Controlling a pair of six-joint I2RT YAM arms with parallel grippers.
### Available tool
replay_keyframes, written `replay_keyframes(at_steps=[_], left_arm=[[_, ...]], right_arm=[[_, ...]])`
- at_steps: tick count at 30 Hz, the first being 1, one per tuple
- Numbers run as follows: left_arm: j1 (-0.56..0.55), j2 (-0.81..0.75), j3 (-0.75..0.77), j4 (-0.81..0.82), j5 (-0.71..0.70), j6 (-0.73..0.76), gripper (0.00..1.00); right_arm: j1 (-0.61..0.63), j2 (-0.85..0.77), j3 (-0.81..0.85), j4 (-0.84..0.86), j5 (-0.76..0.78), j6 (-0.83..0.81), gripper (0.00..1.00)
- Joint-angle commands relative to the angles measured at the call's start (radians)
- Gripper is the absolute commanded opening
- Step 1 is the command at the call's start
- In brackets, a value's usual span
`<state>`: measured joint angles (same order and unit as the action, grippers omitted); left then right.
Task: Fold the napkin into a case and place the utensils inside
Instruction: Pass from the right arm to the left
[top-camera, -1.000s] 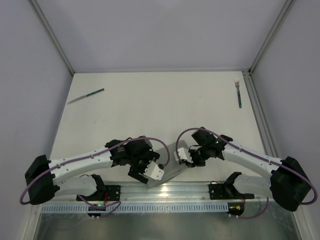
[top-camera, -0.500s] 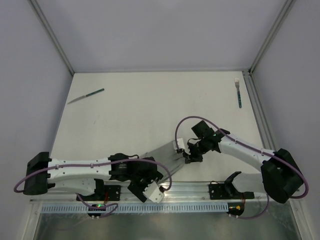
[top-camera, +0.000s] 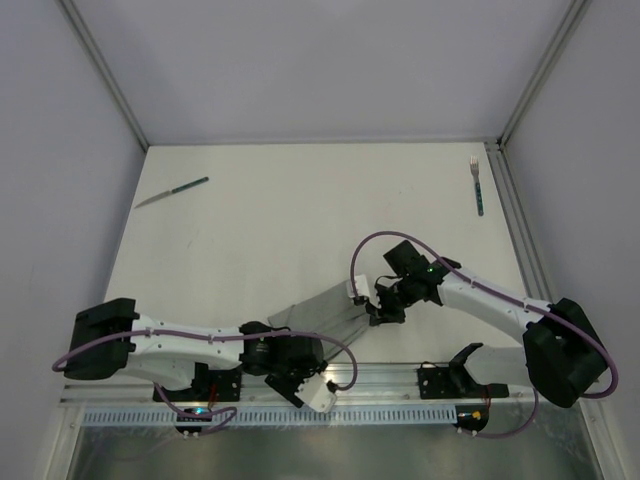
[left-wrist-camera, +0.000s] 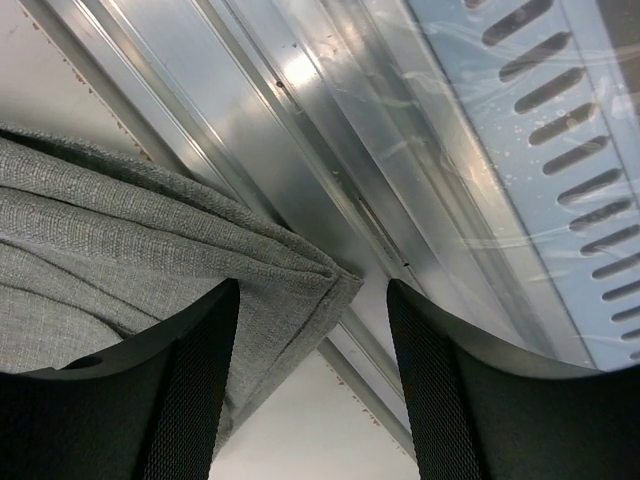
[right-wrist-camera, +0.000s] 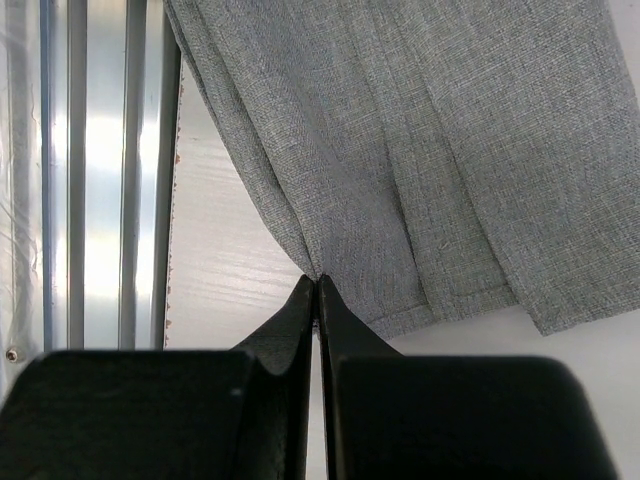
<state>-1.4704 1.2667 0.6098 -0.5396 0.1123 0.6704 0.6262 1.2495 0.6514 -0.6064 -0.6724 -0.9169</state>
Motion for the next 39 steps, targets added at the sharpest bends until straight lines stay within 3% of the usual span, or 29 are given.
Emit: replay_keyframes(at_steps=[1, 4, 7, 12, 14, 19, 28, 34, 39], left_arm=[[-0.002, 0.008, -0.018, 0.041, -0.051, -0.031, 0.64], [-0.002, 0.035, -0.018, 0.059, -0.054, -0.046, 0.59], [-0.001, 0.06, -0.021, 0.095, -0.066, -0.049, 0.45], [-0.001, 0.074, -0.03, 0.101, -0.069, -0.032, 0.19], [-0.001, 0.066, -0.027, 0.098, -0.079, -0.037, 0.0], [0.018, 0.002, 0.019, 0.046, -0.077, -0.09, 0.0], [0.225, -0.174, 0.008, 0.02, 0.046, -0.189, 0.0], [0.329, -0.155, 0.016, 0.0, 0.087, -0.18, 0.0], [0.348, -0.155, 0.027, -0.011, 0.109, -0.187, 0.0]], right_arm=[[-0.002, -0.024, 0.022, 0.022, -0.018, -0.003, 0.03], [-0.002, -0.024, 0.024, 0.019, -0.019, -0.002, 0.03], [-0.002, -0.025, 0.025, 0.013, -0.018, 0.0, 0.03], [-0.002, -0.03, 0.024, 0.008, -0.012, 0.004, 0.03], [-0.002, -0.032, 0.024, 0.008, -0.012, 0.006, 0.03], [0.0, -0.019, 0.034, -0.013, -0.007, 0.003, 0.03], [-0.002, 0.016, 0.056, -0.039, 0.017, -0.004, 0.04], [-0.037, 0.016, 0.183, -0.133, -0.048, 0.029, 0.3], [-0.048, 0.033, 0.345, -0.254, -0.137, 0.012, 0.37]])
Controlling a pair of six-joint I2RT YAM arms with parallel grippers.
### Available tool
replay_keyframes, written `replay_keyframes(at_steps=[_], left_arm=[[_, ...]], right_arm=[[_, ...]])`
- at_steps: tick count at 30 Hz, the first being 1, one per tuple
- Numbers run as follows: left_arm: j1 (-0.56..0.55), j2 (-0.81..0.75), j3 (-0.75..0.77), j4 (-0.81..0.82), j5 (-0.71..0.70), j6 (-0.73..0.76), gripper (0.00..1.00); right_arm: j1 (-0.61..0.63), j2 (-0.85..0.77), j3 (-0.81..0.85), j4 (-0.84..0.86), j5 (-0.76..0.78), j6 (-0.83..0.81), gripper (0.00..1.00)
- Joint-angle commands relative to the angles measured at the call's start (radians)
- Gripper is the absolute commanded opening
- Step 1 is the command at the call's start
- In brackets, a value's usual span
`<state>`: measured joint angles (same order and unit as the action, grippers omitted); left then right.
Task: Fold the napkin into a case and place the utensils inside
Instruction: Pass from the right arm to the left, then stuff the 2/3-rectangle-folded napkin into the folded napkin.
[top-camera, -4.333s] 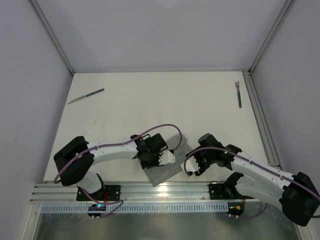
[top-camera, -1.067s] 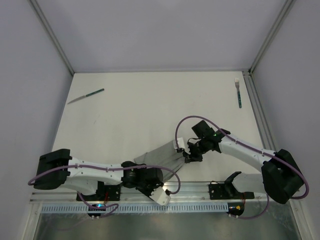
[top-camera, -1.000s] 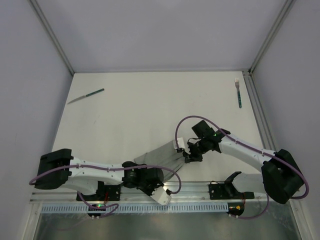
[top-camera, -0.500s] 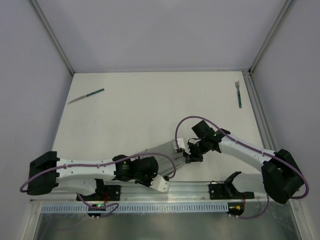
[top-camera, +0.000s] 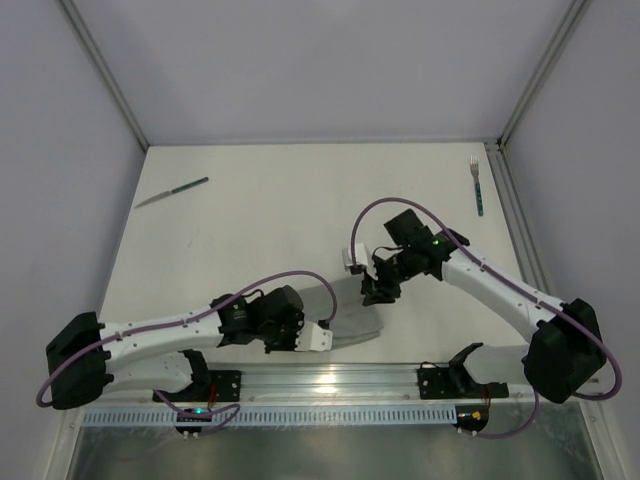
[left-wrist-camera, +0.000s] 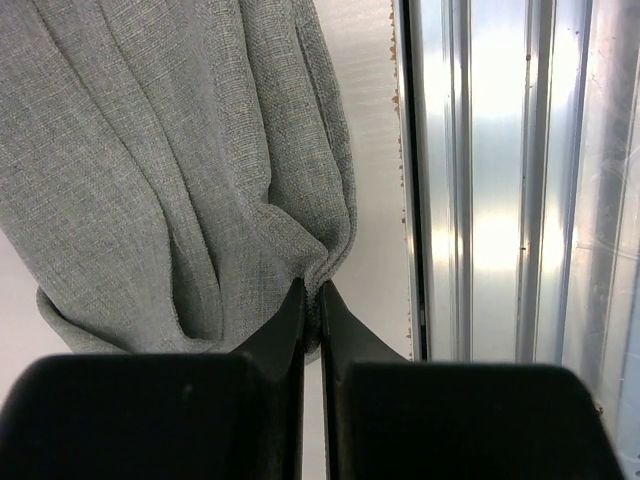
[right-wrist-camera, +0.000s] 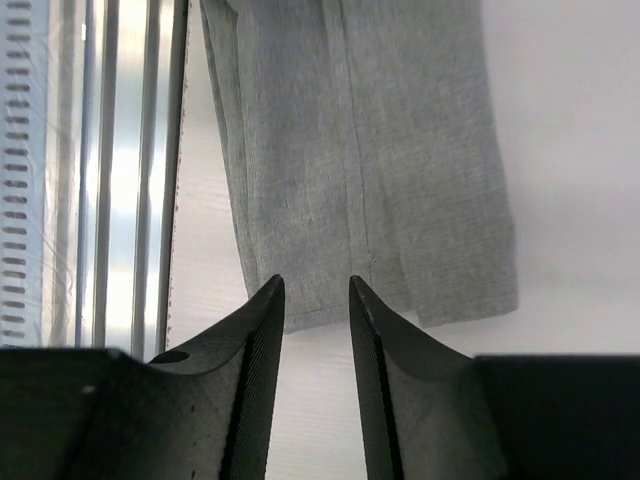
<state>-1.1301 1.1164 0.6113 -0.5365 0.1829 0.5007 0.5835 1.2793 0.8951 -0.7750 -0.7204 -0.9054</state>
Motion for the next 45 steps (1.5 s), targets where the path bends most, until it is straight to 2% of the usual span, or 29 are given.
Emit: replay_keyframes(at_steps=[1, 2, 4, 5, 7, 10, 16, 21, 25, 30, 34, 38, 40, 45], left_arm=[[0.009, -0.007, 0.027, -0.014, 0.039, -0.017, 0.0], [0.01, -0.01, 0.028, -0.014, 0.036, -0.021, 0.0], [0.015, -0.013, 0.034, -0.014, 0.036, -0.034, 0.0], [0.019, -0.015, 0.044, -0.019, 0.038, -0.039, 0.0], [0.026, -0.018, 0.057, -0.026, 0.038, -0.056, 0.0], [0.038, -0.023, 0.082, -0.028, 0.038, -0.067, 0.0], [0.05, -0.015, 0.096, -0.031, 0.041, -0.08, 0.0], [0.093, -0.013, 0.123, -0.04, 0.058, -0.129, 0.0], [0.133, -0.013, 0.148, -0.065, 0.075, -0.171, 0.0], [0.179, -0.021, 0.157, -0.071, 0.09, -0.214, 0.0], [0.286, 0.003, 0.182, -0.069, 0.15, -0.257, 0.0], [0.464, 0.06, 0.247, -0.091, 0.245, -0.315, 0.0], [0.509, 0.094, 0.268, -0.1, 0.294, -0.349, 0.0], [0.651, 0.131, 0.289, -0.036, 0.319, -0.451, 0.0]], right_arm=[[-0.005, 0.003, 0.114, -0.08, -0.103, 0.014, 0.38], [-0.007, 0.003, 0.12, -0.011, -0.115, 0.048, 0.41], [-0.005, 0.024, 0.102, 0.157, -0.05, 0.35, 0.4], [-0.007, 0.043, 0.093, 0.292, 0.004, 0.452, 0.19], [-0.022, 0.135, 0.088, 0.327, 0.039, 0.531, 0.03], [0.004, 0.209, 0.044, 0.455, 0.056, 0.608, 0.03], [0.026, 0.317, 0.01, 0.555, 0.211, 0.715, 0.03], [0.026, 0.388, 0.014, 0.566, 0.26, 0.809, 0.03], [0.024, 0.457, 0.087, 0.478, 0.274, 0.868, 0.03], [0.036, 0.471, 0.053, 0.457, 0.323, 0.96, 0.03], [0.038, 0.453, -0.014, 0.476, 0.334, 1.023, 0.03], [0.038, 0.448, -0.048, 0.51, 0.308, 1.056, 0.03], [0.039, 0.453, -0.05, 0.507, 0.305, 1.059, 0.03], [0.041, 0.45, -0.054, 0.507, 0.305, 1.056, 0.03]])
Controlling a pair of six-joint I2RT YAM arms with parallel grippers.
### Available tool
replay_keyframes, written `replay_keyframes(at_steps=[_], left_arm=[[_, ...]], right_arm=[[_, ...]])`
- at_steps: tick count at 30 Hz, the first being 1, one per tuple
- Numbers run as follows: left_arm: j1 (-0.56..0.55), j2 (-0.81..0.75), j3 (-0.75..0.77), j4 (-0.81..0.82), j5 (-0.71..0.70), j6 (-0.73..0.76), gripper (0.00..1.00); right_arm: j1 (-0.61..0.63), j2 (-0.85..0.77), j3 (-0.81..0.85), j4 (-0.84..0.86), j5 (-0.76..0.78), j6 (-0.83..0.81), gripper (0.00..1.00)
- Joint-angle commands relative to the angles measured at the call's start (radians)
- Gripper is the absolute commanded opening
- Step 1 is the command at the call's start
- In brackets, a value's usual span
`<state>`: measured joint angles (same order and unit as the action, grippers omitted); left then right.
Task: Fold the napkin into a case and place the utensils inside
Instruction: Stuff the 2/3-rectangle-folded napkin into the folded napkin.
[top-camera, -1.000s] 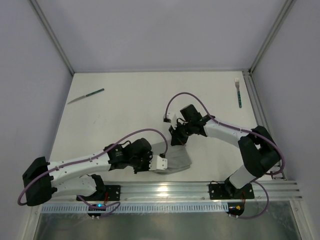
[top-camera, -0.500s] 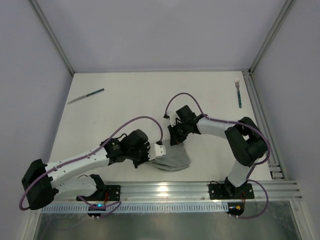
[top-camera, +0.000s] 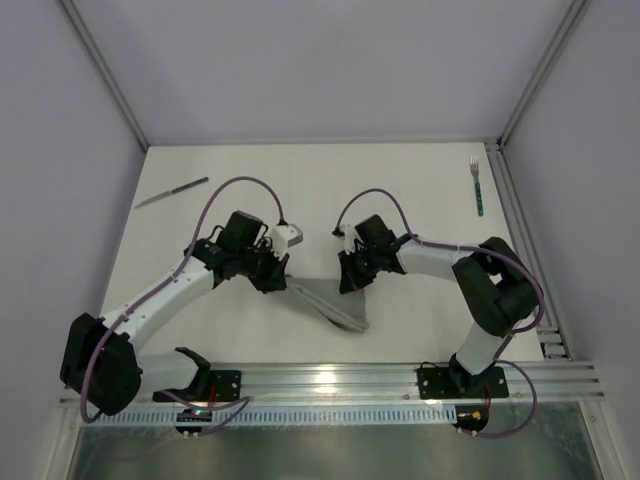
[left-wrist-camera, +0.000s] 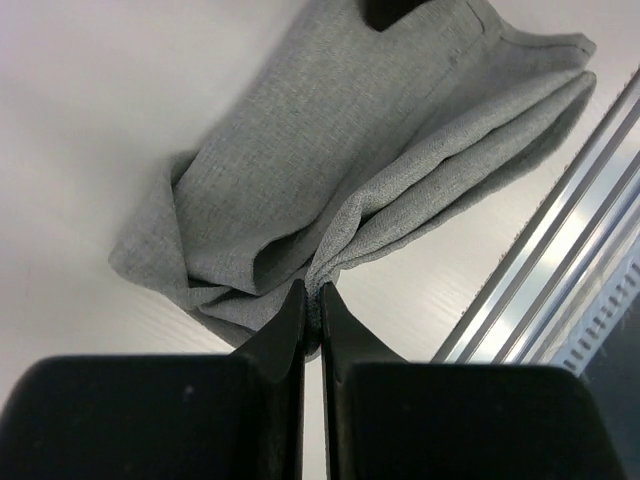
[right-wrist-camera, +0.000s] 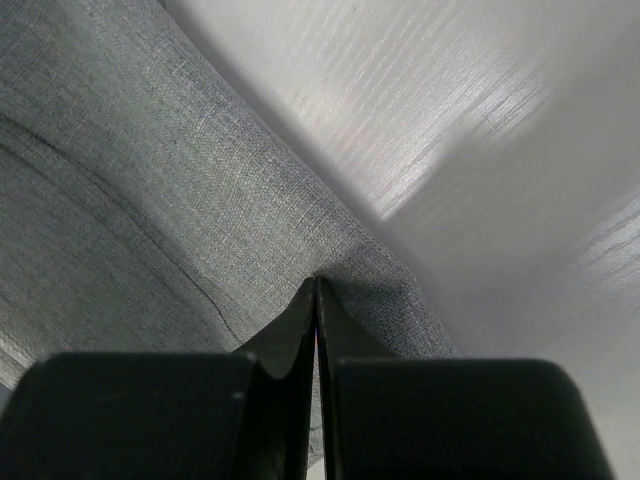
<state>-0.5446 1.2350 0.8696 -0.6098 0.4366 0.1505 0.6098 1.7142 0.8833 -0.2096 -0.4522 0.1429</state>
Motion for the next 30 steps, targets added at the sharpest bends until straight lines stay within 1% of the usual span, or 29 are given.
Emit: replay_keyframes(at_steps=[1, 3, 4, 9, 17, 21, 25, 28, 30], left_arm=[[0.087, 0.029, 0.029, 0.047, 0.07, -0.12, 0.0], [0.119, 0.053, 0.031, 0.064, 0.057, -0.155, 0.0], [0.121, 0.079, 0.032, 0.071, 0.025, -0.189, 0.0], [0.127, 0.162, 0.057, 0.104, -0.027, -0.239, 0.0], [0.135, 0.351, 0.291, -0.014, -0.041, -0.203, 0.0], [0.135, 0.429, 0.304, -0.01, -0.082, -0.227, 0.0], [0.137, 0.518, 0.33, 0.018, -0.081, -0.284, 0.0], [0.133, 0.56, 0.382, 0.038, -0.085, -0.321, 0.0], [0.132, 0.578, 0.432, 0.013, -0.098, -0.319, 0.0]], right_arm=[[0.015, 0.015, -0.047, -0.059, 0.032, 0.009, 0.03], [0.015, 0.016, -0.053, -0.054, 0.024, 0.009, 0.03], [0.015, 0.018, -0.055, -0.053, 0.018, 0.009, 0.03], [0.015, 0.009, -0.058, -0.057, 0.006, 0.003, 0.03], [0.015, 0.005, -0.061, -0.045, 0.006, 0.024, 0.03], [0.016, 0.009, -0.078, -0.033, 0.001, 0.027, 0.03], [0.018, -0.002, -0.087, -0.031, -0.002, 0.021, 0.03], [0.019, -0.007, -0.09, -0.031, -0.006, 0.024, 0.03], [0.021, -0.014, -0.087, -0.033, -0.005, 0.03, 0.03]])
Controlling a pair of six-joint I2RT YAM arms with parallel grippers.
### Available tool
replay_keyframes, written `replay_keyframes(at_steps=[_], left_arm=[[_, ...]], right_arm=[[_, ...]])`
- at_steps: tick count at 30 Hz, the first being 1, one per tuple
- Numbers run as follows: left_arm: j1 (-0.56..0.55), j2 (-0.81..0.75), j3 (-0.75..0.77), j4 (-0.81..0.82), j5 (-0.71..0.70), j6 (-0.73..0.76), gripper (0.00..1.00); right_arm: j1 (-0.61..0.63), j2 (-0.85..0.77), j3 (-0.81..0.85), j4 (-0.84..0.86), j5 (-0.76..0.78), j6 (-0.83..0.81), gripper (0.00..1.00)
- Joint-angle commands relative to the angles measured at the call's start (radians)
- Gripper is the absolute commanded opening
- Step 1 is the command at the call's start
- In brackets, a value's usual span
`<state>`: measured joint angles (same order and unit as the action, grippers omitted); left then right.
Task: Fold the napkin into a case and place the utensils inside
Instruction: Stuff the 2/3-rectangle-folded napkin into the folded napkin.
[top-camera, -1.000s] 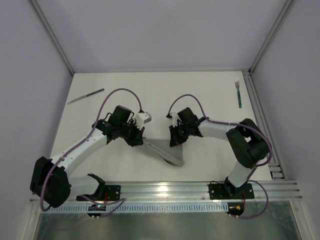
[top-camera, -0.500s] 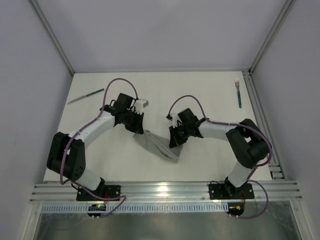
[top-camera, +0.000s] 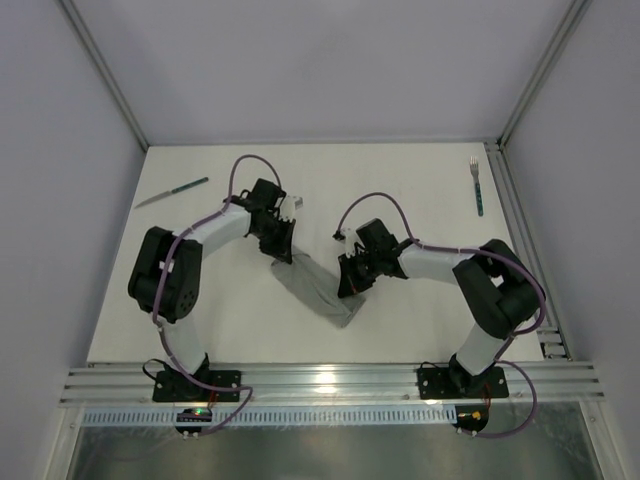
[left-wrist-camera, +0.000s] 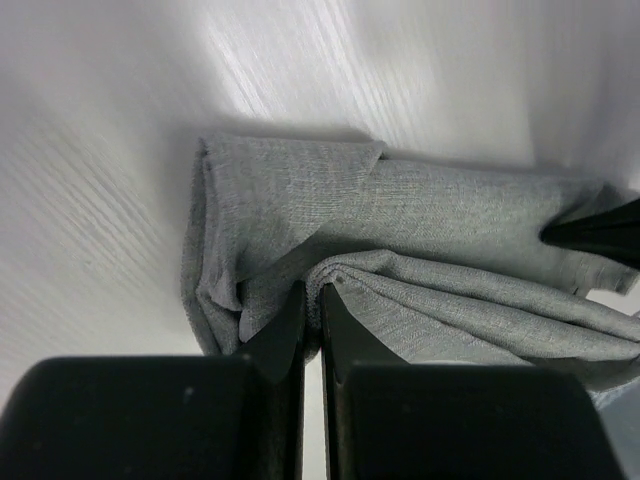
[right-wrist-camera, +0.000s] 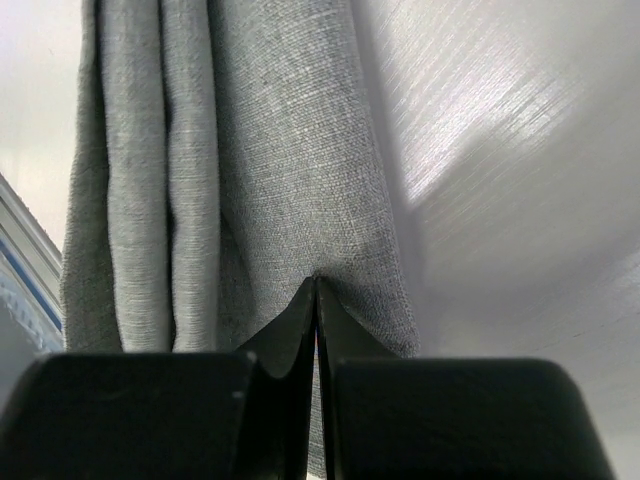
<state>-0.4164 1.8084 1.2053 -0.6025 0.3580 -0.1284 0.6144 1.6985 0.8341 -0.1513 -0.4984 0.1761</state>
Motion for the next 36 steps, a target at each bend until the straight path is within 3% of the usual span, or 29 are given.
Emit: replay_keyframes(at_steps=[1, 7, 10, 11, 19, 22, 25, 31, 32, 36], left_arm=[[0.004, 0.015, 0.111, -0.002, -0.03, -0.042, 0.0], [-0.001, 0.06, 0.129, -0.025, -0.053, -0.053, 0.0], [-0.002, 0.063, 0.126, -0.029, -0.042, -0.05, 0.0], [-0.002, 0.062, 0.128, -0.029, -0.036, -0.048, 0.0], [-0.025, 0.054, 0.126, -0.028, -0.031, -0.037, 0.0], [-0.03, 0.048, 0.125, -0.026, -0.033, -0.04, 0.0], [-0.03, 0.042, 0.123, -0.026, -0.037, -0.043, 0.0], [-0.03, 0.029, 0.108, -0.023, -0.044, -0.045, 0.0], [-0.03, 0.028, 0.106, -0.022, -0.047, -0.043, 0.0], [-0.03, 0.023, 0.106, -0.02, -0.048, -0.045, 0.0]], right_arm=[[0.018, -0.006, -0.036, -0.091, 0.041, 0.0, 0.03], [0.024, -0.079, 0.013, -0.125, 0.052, -0.013, 0.05], [0.022, -0.132, 0.057, -0.166, 0.066, -0.033, 0.17], [0.022, -0.155, 0.086, -0.178, 0.084, -0.036, 0.28], [0.022, -0.162, 0.269, -0.28, 0.228, -0.069, 0.47], [0.041, -0.145, 0.284, -0.183, 0.158, -0.041, 0.54], [0.065, -0.116, 0.238, 0.015, 0.097, 0.037, 0.58], [0.096, -0.019, 0.183, 0.235, 0.049, 0.131, 0.6], [0.097, 0.004, 0.183, 0.245, 0.044, 0.137, 0.64], [0.097, 0.049, 0.191, 0.239, 0.067, 0.111, 0.66]])
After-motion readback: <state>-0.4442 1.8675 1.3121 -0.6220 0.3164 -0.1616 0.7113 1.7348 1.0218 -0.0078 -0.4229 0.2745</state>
